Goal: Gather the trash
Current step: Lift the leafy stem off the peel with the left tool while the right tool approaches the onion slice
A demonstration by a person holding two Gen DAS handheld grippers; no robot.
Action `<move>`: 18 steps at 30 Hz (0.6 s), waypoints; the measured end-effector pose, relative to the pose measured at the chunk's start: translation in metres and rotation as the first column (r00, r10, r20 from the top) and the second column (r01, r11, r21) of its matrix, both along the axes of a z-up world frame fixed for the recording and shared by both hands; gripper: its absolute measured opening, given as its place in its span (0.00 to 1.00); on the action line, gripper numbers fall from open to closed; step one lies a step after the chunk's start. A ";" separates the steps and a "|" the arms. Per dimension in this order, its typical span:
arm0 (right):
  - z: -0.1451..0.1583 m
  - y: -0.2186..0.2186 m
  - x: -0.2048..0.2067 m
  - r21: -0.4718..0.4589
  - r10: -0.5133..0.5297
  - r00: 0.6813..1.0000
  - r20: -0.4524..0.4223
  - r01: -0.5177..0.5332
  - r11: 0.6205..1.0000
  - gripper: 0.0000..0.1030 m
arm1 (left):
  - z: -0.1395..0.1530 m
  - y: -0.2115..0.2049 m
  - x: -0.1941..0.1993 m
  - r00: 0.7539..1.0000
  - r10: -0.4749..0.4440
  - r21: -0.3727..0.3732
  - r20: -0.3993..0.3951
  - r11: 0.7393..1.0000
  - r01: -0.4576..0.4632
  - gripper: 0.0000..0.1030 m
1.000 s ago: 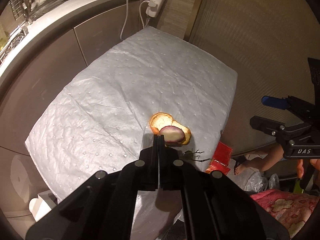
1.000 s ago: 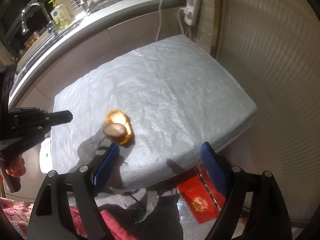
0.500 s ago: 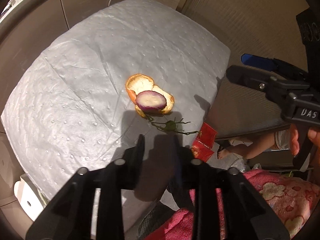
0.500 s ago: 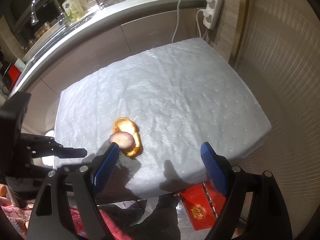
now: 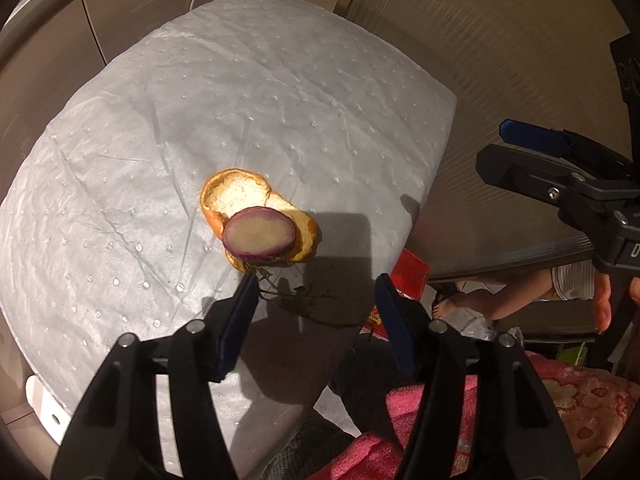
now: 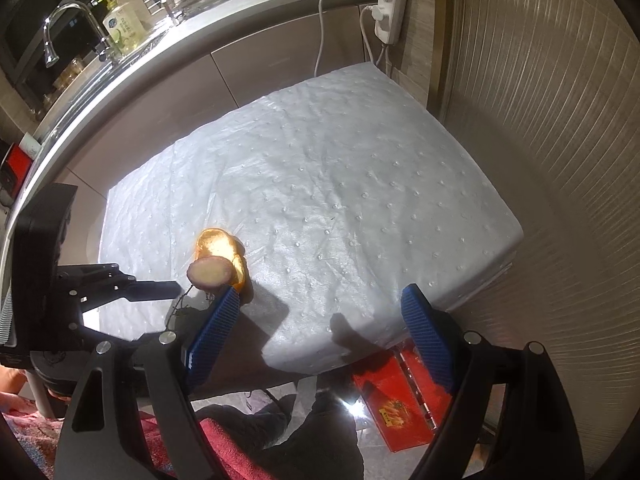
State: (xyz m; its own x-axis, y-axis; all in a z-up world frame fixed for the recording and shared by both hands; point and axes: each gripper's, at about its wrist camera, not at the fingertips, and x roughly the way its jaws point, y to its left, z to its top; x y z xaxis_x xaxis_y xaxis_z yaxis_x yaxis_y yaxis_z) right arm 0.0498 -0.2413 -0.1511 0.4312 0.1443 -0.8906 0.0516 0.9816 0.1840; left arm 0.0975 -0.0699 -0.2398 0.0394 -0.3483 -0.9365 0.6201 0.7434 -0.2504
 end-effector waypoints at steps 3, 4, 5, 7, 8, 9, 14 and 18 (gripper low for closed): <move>0.000 -0.004 -0.001 0.004 -0.002 1.000 0.000 0.002 1.000 0.81 | -0.005 -0.003 0.003 1.000 0.004 0.026 -0.003 1.000 -0.004 0.33; 0.000 -0.004 -0.001 0.005 -0.002 1.000 0.000 0.002 1.000 0.81 | -0.006 -0.003 0.004 1.000 0.006 0.032 0.000 0.999 -0.006 0.27; 0.000 -0.005 0.000 0.006 -0.003 1.000 0.001 0.003 1.000 0.81 | -0.006 -0.004 0.004 1.000 0.009 0.037 -0.003 0.999 -0.009 0.26; 0.000 -0.007 0.000 0.011 -0.003 1.000 0.004 0.003 1.000 0.81 | -0.008 -0.002 0.005 1.000 0.017 0.049 -0.003 0.999 -0.017 0.22; 0.000 -0.007 0.001 0.013 -0.003 1.000 0.005 0.003 1.000 0.81 | -0.008 0.000 0.006 1.000 0.019 0.058 0.002 0.998 -0.019 0.21; 0.000 -0.006 0.001 0.016 -0.002 1.000 0.005 0.002 1.000 0.81 | -0.009 0.003 0.006 1.000 0.023 0.063 0.002 0.998 -0.023 0.19; 0.001 -0.001 0.004 0.021 0.016 1.000 0.008 -0.016 1.000 0.81 | -0.018 0.015 0.009 0.998 0.062 0.090 -0.025 0.994 -0.060 0.18; 0.001 0.003 0.005 0.024 0.032 0.999 0.008 -0.032 0.999 0.81 | -0.019 0.025 0.011 0.996 0.092 0.102 -0.023 0.991 -0.089 0.18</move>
